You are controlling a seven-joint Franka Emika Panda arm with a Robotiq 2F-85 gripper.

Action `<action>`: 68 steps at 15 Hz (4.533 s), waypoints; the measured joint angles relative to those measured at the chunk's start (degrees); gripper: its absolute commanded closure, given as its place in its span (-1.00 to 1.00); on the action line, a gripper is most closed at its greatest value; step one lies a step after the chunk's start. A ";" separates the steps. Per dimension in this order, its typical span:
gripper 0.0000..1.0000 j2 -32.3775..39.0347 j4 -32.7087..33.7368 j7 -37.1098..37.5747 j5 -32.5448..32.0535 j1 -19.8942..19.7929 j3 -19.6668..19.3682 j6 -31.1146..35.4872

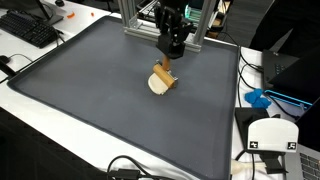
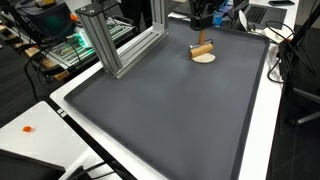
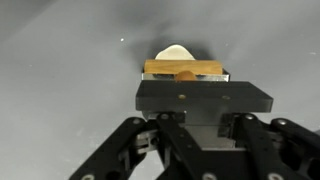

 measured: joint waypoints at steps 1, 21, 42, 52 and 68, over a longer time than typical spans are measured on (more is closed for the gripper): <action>0.56 0.00 0.09 -0.40 0.37 0.10 0.29 -0.73; 0.56 -0.77 0.60 -36.81 -1.98 0.44 1.77 -5.14; 0.56 -0.10 -0.11 -64.08 -6.11 -0.35 2.04 -1.96; 0.56 -0.40 -2.60 -60.25 -5.96 -0.35 2.62 6.17; 0.56 0.27 -6.10 -47.26 -7.31 -0.14 2.36 18.99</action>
